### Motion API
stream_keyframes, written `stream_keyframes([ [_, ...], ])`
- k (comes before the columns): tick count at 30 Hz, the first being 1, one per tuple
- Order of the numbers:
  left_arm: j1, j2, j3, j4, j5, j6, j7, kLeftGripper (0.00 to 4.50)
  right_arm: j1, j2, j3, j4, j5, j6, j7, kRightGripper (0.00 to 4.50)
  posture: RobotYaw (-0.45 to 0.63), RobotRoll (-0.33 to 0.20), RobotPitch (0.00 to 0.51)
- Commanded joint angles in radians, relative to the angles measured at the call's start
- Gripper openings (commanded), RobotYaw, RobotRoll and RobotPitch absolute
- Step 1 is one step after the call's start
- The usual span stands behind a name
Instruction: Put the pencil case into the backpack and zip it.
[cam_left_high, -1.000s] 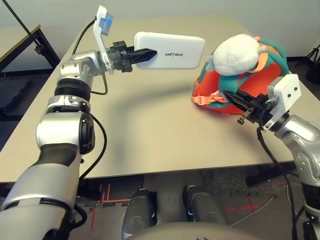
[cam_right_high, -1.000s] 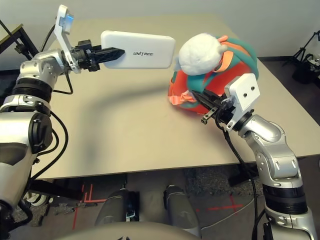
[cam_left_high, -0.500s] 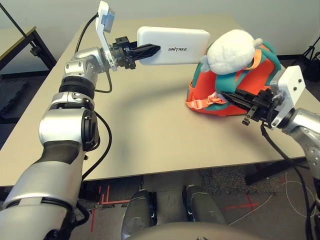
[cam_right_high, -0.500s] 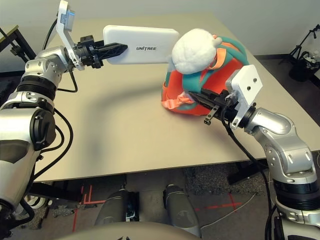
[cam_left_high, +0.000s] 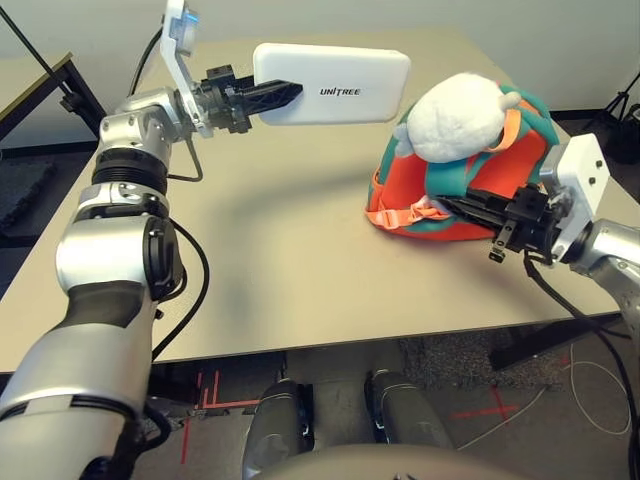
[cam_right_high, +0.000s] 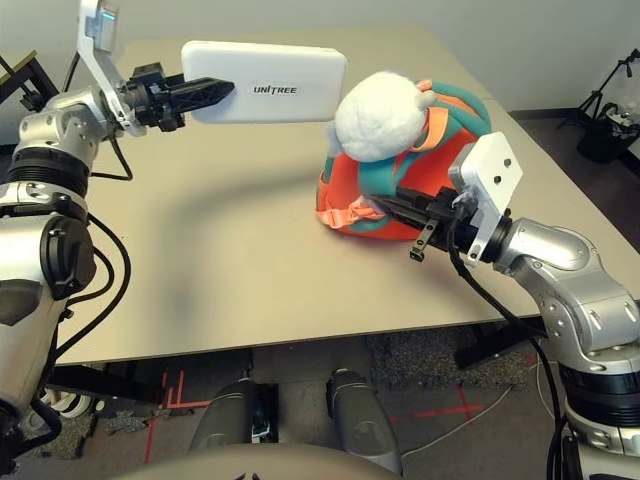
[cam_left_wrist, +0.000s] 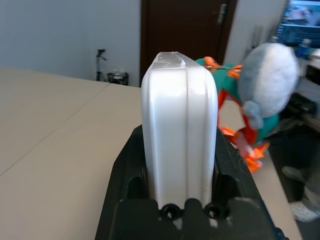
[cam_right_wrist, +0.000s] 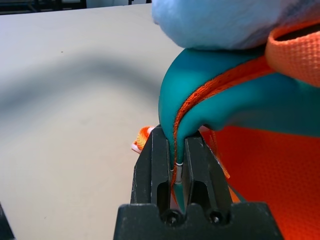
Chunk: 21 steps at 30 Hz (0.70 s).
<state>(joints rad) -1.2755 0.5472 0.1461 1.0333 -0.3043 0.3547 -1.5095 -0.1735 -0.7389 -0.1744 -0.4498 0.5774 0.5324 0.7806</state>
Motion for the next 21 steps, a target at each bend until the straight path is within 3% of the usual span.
stream_keyframes([
  [1, 0.036, 0.021, -0.029, -0.095, -0.011, 0.056, -0.066, 1.39, 0.01, -0.006, -0.009, -0.031, 0.012, -0.02, 0.023, 0.03, -0.24, 0.0, 0.047],
  [8, 0.068, 0.008, -0.057, -0.134, -0.001, 0.055, -0.068, 1.38, 0.013, 0.0, 0.003, -0.03, 0.011, -0.022, 0.022, 0.03, -0.25, 0.0, 0.049],
  [21, 0.019, -0.069, -0.078, 0.0, 0.048, -0.074, -0.017, 1.38, 0.031, 0.002, 0.011, -0.052, 0.013, -0.016, 0.016, 0.03, -0.27, 0.0, 0.054],
])
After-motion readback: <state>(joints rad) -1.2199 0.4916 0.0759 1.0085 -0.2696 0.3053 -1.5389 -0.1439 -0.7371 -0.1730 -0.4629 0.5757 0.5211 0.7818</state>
